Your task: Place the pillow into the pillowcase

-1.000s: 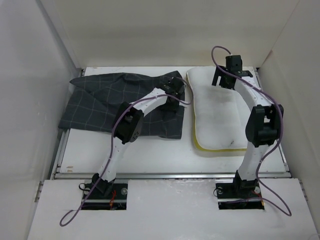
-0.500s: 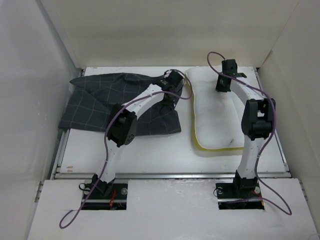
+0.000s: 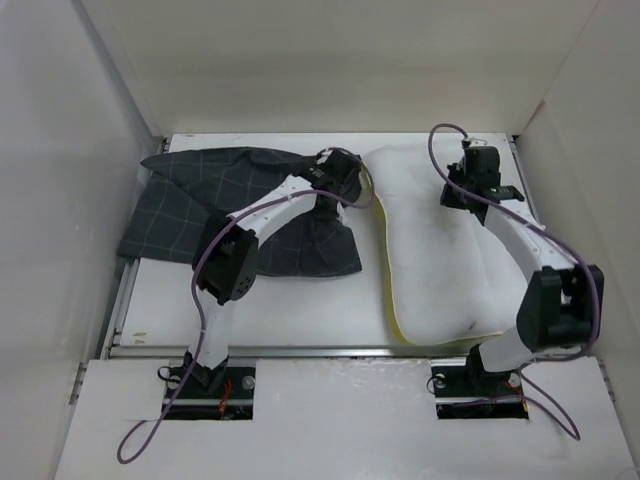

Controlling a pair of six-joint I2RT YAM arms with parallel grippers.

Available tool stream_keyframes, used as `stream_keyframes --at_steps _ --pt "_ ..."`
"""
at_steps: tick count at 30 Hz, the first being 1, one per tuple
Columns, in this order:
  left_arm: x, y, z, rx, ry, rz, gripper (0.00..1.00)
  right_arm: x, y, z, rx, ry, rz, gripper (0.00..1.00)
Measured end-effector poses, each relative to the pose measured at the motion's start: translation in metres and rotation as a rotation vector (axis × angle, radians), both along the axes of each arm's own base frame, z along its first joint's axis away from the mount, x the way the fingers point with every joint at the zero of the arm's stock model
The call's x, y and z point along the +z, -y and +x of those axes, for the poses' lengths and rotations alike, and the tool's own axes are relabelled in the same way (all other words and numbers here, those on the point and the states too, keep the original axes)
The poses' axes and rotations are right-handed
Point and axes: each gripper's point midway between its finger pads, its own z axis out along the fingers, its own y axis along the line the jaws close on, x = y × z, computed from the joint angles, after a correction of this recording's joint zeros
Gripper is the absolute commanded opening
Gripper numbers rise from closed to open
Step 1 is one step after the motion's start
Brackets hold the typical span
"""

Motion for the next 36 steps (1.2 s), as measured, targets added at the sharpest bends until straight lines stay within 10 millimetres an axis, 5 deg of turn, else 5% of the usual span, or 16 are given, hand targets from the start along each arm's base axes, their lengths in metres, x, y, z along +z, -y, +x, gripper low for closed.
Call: stream_keyframes --at_steps 4,8,11,14,15,17,19,21,23,29,33,36 --pt "-0.037 -0.018 -0.037 0.004 -0.107 0.035 0.06 0.025 0.001 -0.026 -0.021 0.057 0.013 0.00" --pt "-0.072 -0.035 -0.084 0.005 -0.237 0.064 0.02 0.021 0.011 -0.033 -0.091 0.039 -0.005 0.00" --pt "-0.084 -0.031 -0.107 -0.018 -0.276 0.084 0.20 0.003 0.018 -0.035 -0.134 -0.019 -0.028 0.00" --pt "-0.076 -0.014 -0.120 -0.061 -0.265 0.064 0.51 -0.015 0.021 -0.039 -0.151 -0.082 -0.042 0.02" --pt "-0.070 -0.008 -0.123 -0.070 -0.252 0.051 0.57 -0.019 0.021 -0.041 -0.150 -0.097 -0.043 0.08" --pt "-0.055 0.000 -0.128 -0.090 -0.223 0.029 0.67 -0.023 0.019 -0.042 -0.136 -0.108 -0.044 0.39" --pt "-0.040 0.003 -0.126 -0.090 -0.194 0.015 0.77 -0.019 0.012 -0.041 -0.104 -0.092 -0.050 0.75" --pt "-0.026 0.004 -0.114 -0.073 -0.158 0.005 0.82 -0.009 -0.006 -0.041 -0.042 -0.056 -0.053 0.84" --pt "-0.012 0.002 -0.097 -0.044 -0.113 -0.010 0.91 0.003 -0.032 -0.043 0.043 -0.017 -0.042 0.84" --pt "0.015 -0.039 -0.050 0.094 -0.018 -0.024 0.94 0.019 -0.124 -0.047 0.295 0.046 0.051 0.77" --pt "0.021 -0.066 -0.022 0.160 0.004 -0.048 0.87 -0.007 -0.168 -0.035 0.354 -0.016 0.133 0.73" --pt "0.025 -0.067 -0.012 0.145 0.022 -0.053 0.87 -0.037 -0.191 -0.027 0.375 -0.091 0.209 0.71"
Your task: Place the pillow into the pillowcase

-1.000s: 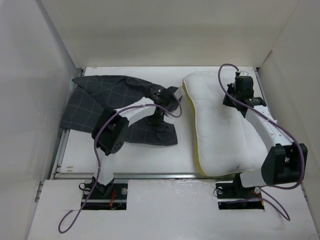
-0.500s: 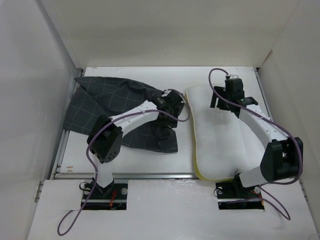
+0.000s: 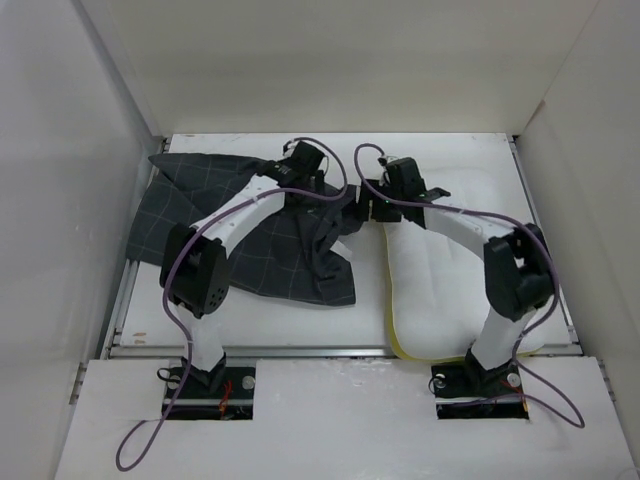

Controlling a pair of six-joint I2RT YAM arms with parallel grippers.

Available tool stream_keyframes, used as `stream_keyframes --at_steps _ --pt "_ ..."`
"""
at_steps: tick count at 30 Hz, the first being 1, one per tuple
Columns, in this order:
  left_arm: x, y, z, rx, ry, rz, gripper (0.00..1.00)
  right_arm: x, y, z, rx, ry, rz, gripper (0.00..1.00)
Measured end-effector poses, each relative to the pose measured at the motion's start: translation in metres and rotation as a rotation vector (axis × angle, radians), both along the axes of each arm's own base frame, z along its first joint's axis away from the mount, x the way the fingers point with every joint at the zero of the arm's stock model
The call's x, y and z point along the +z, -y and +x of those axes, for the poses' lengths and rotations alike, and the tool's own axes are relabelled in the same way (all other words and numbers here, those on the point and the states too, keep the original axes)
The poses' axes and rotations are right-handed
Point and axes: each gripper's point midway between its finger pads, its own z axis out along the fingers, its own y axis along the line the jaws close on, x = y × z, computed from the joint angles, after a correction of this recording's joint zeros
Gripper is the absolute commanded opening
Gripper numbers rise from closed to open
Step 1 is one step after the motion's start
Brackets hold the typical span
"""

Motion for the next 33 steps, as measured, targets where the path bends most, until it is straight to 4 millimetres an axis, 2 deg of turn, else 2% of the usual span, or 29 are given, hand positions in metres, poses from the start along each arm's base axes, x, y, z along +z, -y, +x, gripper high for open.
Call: stream_keyframes --at_steps 4,8,10,11,12,13,14,15,17,18,19,21,25,29,32,33 --pt "-0.007 0.024 -0.015 -0.103 -0.019 -0.008 0.85 -0.034 -0.024 0.004 0.024 -0.095 0.047 0.71" --pt "-0.033 0.033 -0.041 -0.175 -0.102 -0.017 0.77 -0.045 -0.048 0.006 0.053 -0.117 0.065 0.71" --pt "-0.046 0.030 -0.052 -0.188 -0.146 -0.007 0.70 -0.048 -0.058 0.007 0.063 -0.122 0.078 0.71" --pt "-0.049 0.028 -0.055 -0.189 -0.157 0.001 0.58 -0.050 -0.060 0.008 0.067 -0.128 0.083 0.68" --pt "-0.051 0.026 -0.057 -0.185 -0.165 0.009 0.52 -0.052 -0.063 0.008 0.069 -0.131 0.088 0.62" --pt "-0.052 0.024 -0.058 -0.178 -0.168 0.017 0.42 -0.055 -0.064 0.009 0.067 -0.137 0.094 0.48" --pt "-0.052 0.022 -0.058 -0.173 -0.169 0.023 0.42 -0.057 -0.065 0.009 0.069 -0.138 0.093 0.47" --pt "-0.052 0.021 -0.058 -0.167 -0.167 0.030 0.37 -0.058 -0.066 0.010 0.062 -0.144 0.100 0.33" --pt "-0.052 0.019 -0.056 -0.155 -0.163 0.034 0.31 -0.062 -0.065 0.010 0.056 -0.149 0.096 0.17" --pt "-0.053 0.018 -0.056 -0.152 -0.164 0.035 0.31 -0.064 -0.065 0.010 0.047 -0.154 0.095 0.04" --pt "-0.053 0.017 -0.055 -0.150 -0.163 0.034 0.28 -0.065 -0.064 0.011 0.042 -0.153 0.091 0.00" --pt "-0.053 0.018 -0.055 -0.152 -0.164 0.030 0.25 -0.066 -0.062 0.012 0.027 -0.155 0.086 0.00" --pt "-0.053 0.019 -0.053 -0.152 -0.162 0.016 0.00 -0.069 -0.056 0.015 -0.001 -0.143 0.058 0.00" --pt "-0.052 0.025 -0.052 -0.166 -0.158 -0.009 0.00 -0.072 -0.038 0.008 -0.045 -0.140 0.000 0.00" --pt "-0.051 0.029 -0.050 -0.176 -0.151 -0.026 0.00 -0.063 -0.030 0.006 -0.066 -0.116 -0.023 0.00" --pt "-0.051 0.031 -0.050 -0.183 -0.150 -0.032 0.05 -0.061 -0.028 0.006 -0.071 -0.109 -0.026 0.00"
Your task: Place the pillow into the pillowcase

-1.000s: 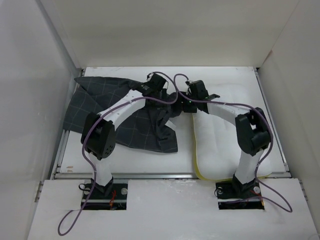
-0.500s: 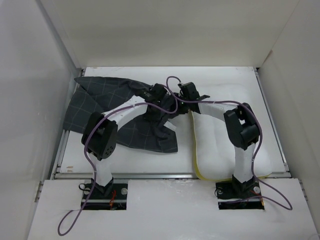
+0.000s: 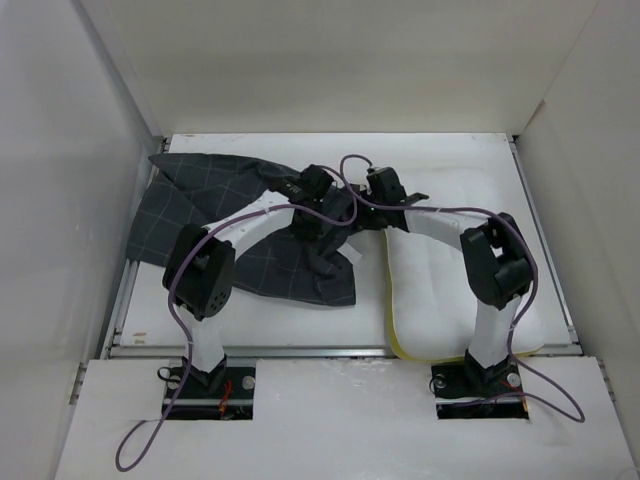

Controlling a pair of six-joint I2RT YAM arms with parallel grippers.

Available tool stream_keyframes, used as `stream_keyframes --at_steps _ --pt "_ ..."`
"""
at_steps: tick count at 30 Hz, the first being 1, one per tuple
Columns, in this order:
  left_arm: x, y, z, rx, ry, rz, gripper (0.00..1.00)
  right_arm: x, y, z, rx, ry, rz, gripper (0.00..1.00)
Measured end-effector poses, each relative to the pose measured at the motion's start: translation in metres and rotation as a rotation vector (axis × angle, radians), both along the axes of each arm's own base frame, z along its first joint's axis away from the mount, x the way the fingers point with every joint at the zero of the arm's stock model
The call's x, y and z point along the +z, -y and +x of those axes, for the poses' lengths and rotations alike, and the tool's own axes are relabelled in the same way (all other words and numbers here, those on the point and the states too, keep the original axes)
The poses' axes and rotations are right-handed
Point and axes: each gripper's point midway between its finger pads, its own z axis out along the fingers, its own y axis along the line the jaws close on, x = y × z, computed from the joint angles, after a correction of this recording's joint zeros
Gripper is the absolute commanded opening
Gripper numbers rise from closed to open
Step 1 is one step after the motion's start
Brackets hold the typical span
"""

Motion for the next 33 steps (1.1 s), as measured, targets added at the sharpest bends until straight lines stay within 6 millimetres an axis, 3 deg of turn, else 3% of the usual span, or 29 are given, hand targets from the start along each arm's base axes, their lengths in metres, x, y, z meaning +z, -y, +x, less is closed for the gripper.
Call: stream_keyframes --at_steps 2,3,5,10,19,22,23,24,28,33 --pt "0.001 0.004 0.000 -0.025 0.001 -0.012 0.36 0.004 0.003 -0.002 -0.004 0.008 -0.006 0.00" --pt "0.001 0.007 0.000 -0.036 0.003 -0.017 0.61 0.004 0.004 -0.003 -0.007 0.010 -0.010 0.00" --pt "0.002 0.012 -0.002 -0.057 0.008 -0.025 0.66 0.003 0.007 -0.004 -0.011 0.010 -0.020 0.00" --pt "0.000 0.022 -0.008 -0.095 0.016 -0.013 0.68 -0.002 0.013 -0.005 -0.028 0.004 -0.046 0.00" --pt "-0.037 -0.011 -0.007 0.001 -0.032 0.173 0.60 0.014 0.018 -0.008 -0.032 0.036 -0.053 0.00" --pt "-0.036 -0.016 -0.004 0.029 -0.025 0.179 0.33 0.022 0.019 -0.008 -0.029 0.054 -0.052 0.00" --pt "-0.035 -0.016 -0.001 0.037 -0.021 0.176 0.20 0.024 0.020 -0.008 -0.026 0.057 -0.052 0.00" --pt "-0.034 -0.016 0.001 0.043 -0.019 0.174 0.00 0.024 0.020 -0.009 -0.023 0.059 -0.054 0.00" --pt "-0.024 -0.008 0.018 0.058 0.017 0.149 0.00 0.016 0.024 -0.014 -0.011 0.045 -0.073 0.00" --pt "0.004 0.003 0.034 0.060 0.085 0.104 0.00 0.009 0.032 -0.016 -0.033 0.035 -0.110 0.00"
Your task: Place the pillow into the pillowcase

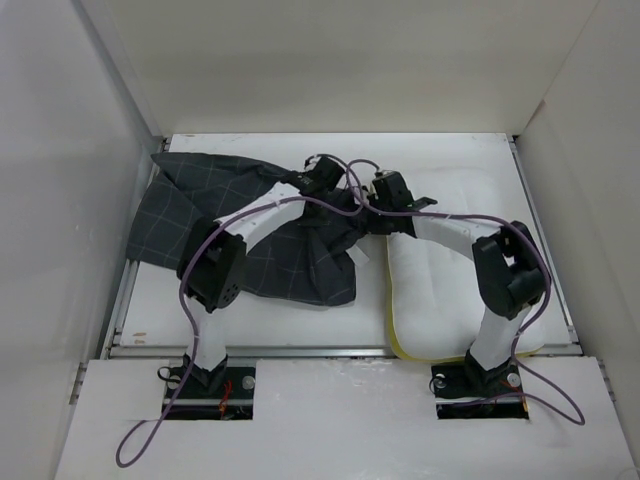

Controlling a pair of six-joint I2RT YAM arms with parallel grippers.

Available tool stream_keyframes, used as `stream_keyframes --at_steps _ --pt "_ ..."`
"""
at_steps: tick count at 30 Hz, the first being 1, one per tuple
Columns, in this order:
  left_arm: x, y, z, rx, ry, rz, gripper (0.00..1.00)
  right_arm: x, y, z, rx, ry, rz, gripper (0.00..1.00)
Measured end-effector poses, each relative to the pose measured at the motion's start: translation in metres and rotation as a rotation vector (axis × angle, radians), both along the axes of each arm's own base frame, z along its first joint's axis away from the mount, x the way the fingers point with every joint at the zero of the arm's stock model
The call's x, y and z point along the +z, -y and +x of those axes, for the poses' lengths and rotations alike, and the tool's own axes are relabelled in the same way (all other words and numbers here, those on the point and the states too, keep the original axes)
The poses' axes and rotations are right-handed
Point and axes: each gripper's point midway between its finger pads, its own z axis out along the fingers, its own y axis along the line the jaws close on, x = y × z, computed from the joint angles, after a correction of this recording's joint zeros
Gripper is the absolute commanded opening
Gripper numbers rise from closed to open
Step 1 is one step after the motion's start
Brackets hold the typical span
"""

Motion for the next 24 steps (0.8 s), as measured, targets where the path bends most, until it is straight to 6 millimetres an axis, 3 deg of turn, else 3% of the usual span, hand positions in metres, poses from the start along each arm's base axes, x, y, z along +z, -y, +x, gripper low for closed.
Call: stream_keyframes --at_steps 3,10,13,14,15,16,19,21,24 --pt "0.030 0.003 -0.005 -0.015 0.048 -0.024 0.00 -0.007 0.004 0.002 -0.023 -0.008 -0.023 0.00" --pt "0.125 0.004 -0.028 -0.048 0.210 -0.149 0.00 -0.027 0.010 0.002 -0.055 -0.045 -0.065 0.00" --pt "0.146 0.002 -0.034 -0.053 0.251 -0.183 0.00 -0.027 0.008 0.001 -0.024 -0.039 -0.067 0.01" --pt "0.148 0.001 -0.034 -0.053 0.255 -0.186 0.00 -0.026 0.005 0.000 -0.007 -0.037 -0.070 0.10" --pt "0.148 0.001 -0.034 -0.053 0.255 -0.186 0.00 -0.024 0.003 -0.001 0.013 -0.031 -0.073 0.33" --pt "0.147 0.002 -0.034 -0.054 0.251 -0.184 0.00 -0.020 0.000 -0.003 0.037 -0.021 -0.076 0.46" --pt "0.134 0.004 -0.031 -0.055 0.224 -0.167 0.00 0.013 -0.012 -0.010 0.113 0.049 -0.068 0.78" --pt "0.122 0.007 -0.030 -0.057 0.199 -0.151 0.00 0.050 -0.015 -0.013 0.134 0.127 -0.052 0.86" --pt "0.106 0.009 -0.029 -0.060 0.165 -0.130 0.00 0.105 -0.001 -0.008 0.093 0.235 -0.036 0.93"
